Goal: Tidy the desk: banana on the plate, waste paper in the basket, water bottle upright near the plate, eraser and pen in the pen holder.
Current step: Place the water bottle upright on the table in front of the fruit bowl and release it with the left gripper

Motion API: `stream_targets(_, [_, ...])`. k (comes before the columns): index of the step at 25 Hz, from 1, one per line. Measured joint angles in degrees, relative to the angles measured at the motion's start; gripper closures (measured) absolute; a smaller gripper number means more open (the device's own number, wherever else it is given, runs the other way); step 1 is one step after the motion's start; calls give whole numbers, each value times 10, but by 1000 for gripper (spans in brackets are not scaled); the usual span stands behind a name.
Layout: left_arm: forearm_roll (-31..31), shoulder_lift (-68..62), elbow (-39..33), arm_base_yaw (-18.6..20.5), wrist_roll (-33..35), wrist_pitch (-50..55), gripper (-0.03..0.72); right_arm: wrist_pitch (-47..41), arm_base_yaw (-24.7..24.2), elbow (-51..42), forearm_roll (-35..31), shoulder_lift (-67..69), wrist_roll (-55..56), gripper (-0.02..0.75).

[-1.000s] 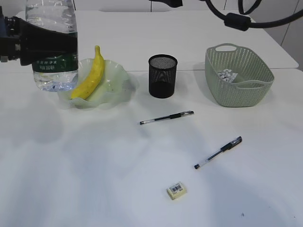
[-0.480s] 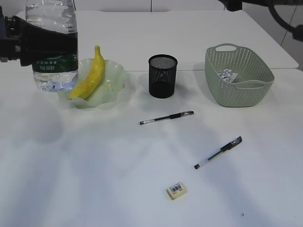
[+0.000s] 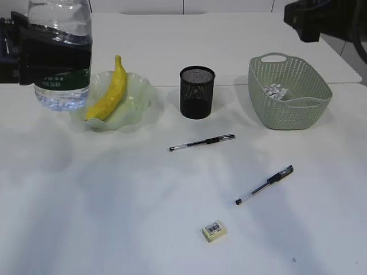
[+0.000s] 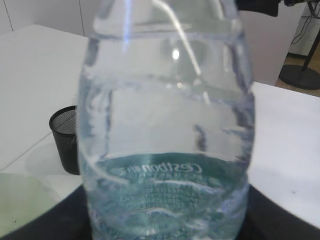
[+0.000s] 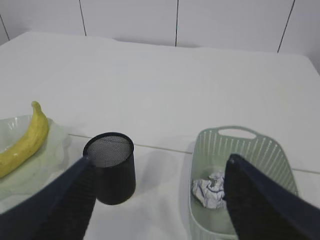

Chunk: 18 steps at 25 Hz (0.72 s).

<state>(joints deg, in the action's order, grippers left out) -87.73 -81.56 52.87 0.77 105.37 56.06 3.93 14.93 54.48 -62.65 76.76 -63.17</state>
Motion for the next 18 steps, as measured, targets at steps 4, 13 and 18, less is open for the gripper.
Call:
stream_targets(4, [5,12,0,0,17,0,302,5,0,-15,-12,-9,0,151])
stream_targets(13, [20,31,-4,0,59,-39,302,12,0,-15,-14,-28,-13,151])
stream_targets(18, [18,48,-21,0,77,-69,302,12,0,-15,-14,-29,-15,151])
